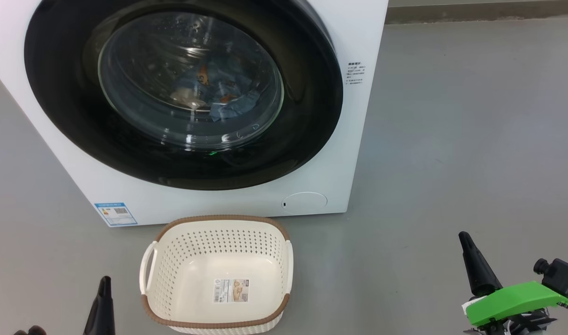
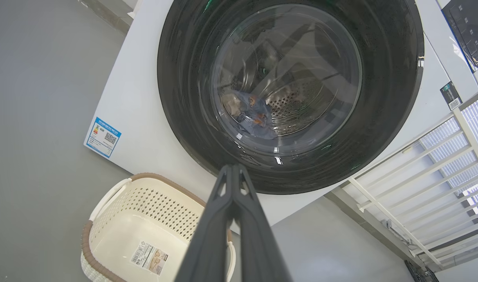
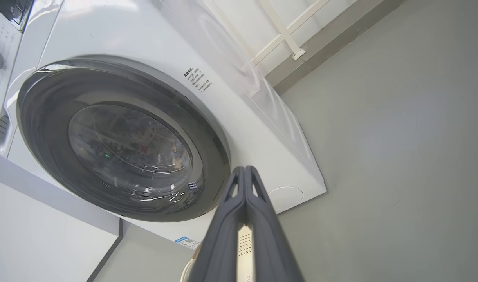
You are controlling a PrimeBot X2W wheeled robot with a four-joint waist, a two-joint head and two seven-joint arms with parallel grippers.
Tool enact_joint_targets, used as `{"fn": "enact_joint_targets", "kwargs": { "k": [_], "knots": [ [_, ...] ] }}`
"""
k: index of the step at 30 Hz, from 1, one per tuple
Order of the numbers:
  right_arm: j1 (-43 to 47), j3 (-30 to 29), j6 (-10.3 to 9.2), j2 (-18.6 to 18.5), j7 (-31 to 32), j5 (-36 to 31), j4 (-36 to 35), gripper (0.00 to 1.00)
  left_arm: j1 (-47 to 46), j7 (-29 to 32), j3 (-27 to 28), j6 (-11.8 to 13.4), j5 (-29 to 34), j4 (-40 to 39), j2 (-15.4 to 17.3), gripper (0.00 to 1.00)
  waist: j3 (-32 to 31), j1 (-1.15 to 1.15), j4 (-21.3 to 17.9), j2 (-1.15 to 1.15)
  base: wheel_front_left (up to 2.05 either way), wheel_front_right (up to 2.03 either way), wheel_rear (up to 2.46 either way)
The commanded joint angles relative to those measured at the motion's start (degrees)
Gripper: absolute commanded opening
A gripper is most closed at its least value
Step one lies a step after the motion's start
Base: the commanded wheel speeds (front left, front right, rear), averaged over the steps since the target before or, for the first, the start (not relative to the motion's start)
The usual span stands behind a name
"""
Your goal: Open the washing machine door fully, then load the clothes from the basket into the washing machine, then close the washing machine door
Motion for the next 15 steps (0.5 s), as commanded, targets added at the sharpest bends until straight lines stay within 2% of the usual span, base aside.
{"fn": "enact_joint_targets", "kwargs": {
  "k": [1,15],
  "knots": [
    [-1.24,0.04,-0.06,-0.1,0.29,1.14,-1.64,0.0,-2.42,0.19,1.3,-0.06,-1.42,-0.85,0.47,0.0,-0.01,0.0,0.04,0.0,0.0,0.0,0.0],
    [-1.17,-1.59,-0.07,1.15,2.6,8.27,-1.9,0.0,-3.67,2.34,2.14,-0.09,-9.24,0.25,0.28,0.0,-0.18,0.0,0.5,0.0,0.0,0.0,0.0]
  ]
}}
